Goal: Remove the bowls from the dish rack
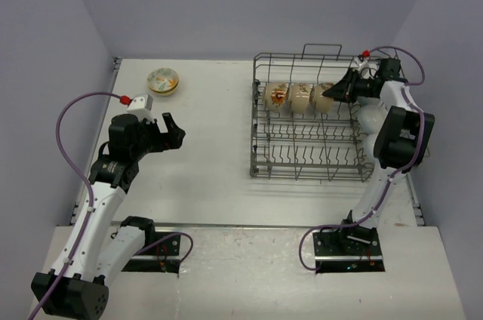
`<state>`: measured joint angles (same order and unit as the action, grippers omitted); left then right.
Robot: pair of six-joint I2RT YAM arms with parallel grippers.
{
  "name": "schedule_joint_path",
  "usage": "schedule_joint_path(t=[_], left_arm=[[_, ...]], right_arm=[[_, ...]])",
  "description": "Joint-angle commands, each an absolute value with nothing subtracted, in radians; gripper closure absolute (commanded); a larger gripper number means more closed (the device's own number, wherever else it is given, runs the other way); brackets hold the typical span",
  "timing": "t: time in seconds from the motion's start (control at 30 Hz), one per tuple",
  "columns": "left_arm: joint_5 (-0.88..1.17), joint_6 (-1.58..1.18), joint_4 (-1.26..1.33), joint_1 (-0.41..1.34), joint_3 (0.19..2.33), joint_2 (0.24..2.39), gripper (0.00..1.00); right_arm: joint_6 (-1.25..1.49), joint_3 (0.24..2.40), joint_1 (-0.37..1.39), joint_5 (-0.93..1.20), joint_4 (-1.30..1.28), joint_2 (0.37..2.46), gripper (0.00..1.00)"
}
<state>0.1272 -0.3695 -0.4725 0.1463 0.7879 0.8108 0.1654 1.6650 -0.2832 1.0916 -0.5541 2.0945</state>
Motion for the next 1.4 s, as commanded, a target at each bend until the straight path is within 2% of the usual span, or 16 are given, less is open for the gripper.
schedule_joint_path(t=[0.0,0.67,0.97,1.17,1.23,1.37], left_arm=[[0.132,-0.337,-0.439,0.152,0.793,0.807,0.0],[0.123,-0.344,-0.437,0.152,0.79,0.796,0.0],[0.123,-0.345,-0.437,0.152,0.792,0.795,0.0],[0.124,-0.345,-0.436,0.152,0.792,0.795,0.0],[0.124,-0.347,-0.437,0.152,0.79,0.795,0.0],[0.123,-0.347,-0.436,0.152,0.792,0.795,0.0]], right_arm=[[0.178,1.707,-0.298,1.193,-0.5,2.079,1.0],[0.331,1.683,-0.319,1.443,-0.302,2.03,1.0],[0.653,1.556,-0.322,1.54,0.154,1.968,1.0],[0.735,1.543,-0.324,1.558,0.231,1.951,1.0],[0.852,1.513,-0.324,1.563,0.368,1.95,1.0],[1.201,1.447,-0.325,1.575,0.865,1.977,1.0]])
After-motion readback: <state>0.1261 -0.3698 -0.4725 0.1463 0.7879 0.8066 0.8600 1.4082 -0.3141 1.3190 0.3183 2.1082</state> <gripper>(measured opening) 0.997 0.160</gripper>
